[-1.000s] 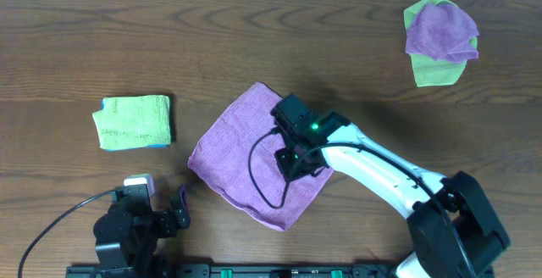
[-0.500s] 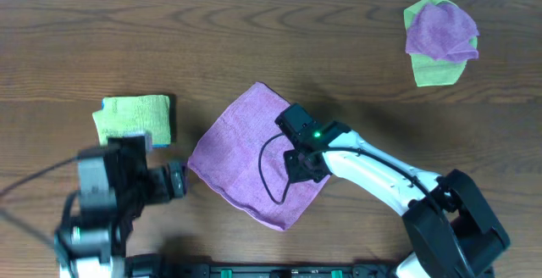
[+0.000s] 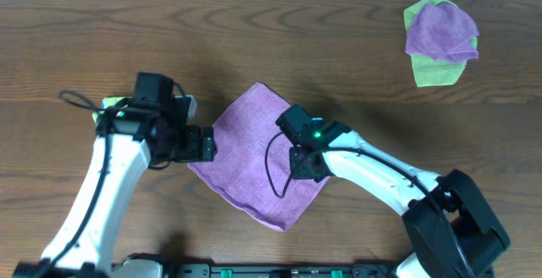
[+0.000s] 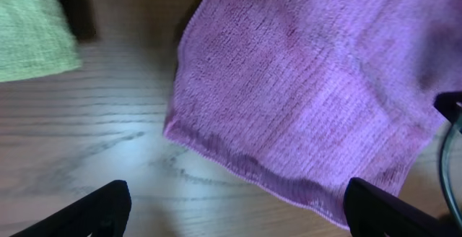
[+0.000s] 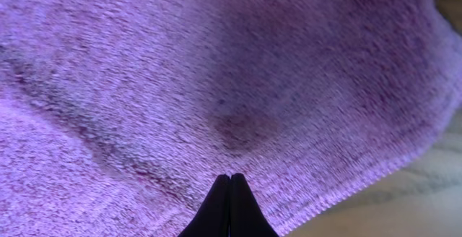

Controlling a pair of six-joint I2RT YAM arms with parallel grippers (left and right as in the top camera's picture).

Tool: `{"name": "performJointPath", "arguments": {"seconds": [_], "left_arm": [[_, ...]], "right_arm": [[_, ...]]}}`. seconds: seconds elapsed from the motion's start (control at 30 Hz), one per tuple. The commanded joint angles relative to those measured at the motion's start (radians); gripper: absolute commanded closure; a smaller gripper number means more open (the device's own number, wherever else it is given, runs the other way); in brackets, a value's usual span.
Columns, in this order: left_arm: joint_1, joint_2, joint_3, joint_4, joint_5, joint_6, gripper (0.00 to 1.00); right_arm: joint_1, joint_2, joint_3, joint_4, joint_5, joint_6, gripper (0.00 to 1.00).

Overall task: Fold the cloth
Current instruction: 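Grasp the pink cloth's left and right edges with both grippers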

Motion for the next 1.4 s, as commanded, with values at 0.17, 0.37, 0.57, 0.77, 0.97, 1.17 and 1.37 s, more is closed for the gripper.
{"name": "performJointPath", "arguments": {"seconds": [0.17, 0.37, 0.57, 0.77, 0.97, 1.17, 1.37], "left_arm": [[-0.042, 0.085, 0.016, 0.084, 0.056, -0.047, 0.0], [-0.08, 0.103, 0.016, 0.143, 0.056, -0.055, 0.05], [-0.115, 0.12, 0.016, 0.181, 0.074, -0.077, 0.05], [-0.135, 0.126, 0.016, 0.212, 0.074, -0.084, 0.05], [-0.135, 0.126, 0.016, 0.228, 0.074, -0.085, 0.05], [-0.135, 0.126, 0.016, 0.257, 0.074, -0.084, 0.05], [-0.135, 0.126, 0.016, 0.267, 0.074, -0.084, 0.05]], "right_arm": [[-0.033, -0.007, -0.002, -0.027, 0.035, 0.092, 0.99], [-0.061, -0.007, -0.014, -0.01, 0.089, 0.09, 0.99], [-0.14, -0.007, -0.085, 0.08, 0.089, 0.053, 0.99], [-0.223, -0.007, -0.113, 0.161, 0.089, -0.009, 0.99], [-0.273, -0.007, -0.113, 0.286, 0.08, -0.06, 0.99], [-0.303, -0.005, -0.113, 0.454, 0.058, -0.101, 0.99], [-0.326, 0.019, -0.111, 0.47, -0.011, -0.1, 0.99]]}}
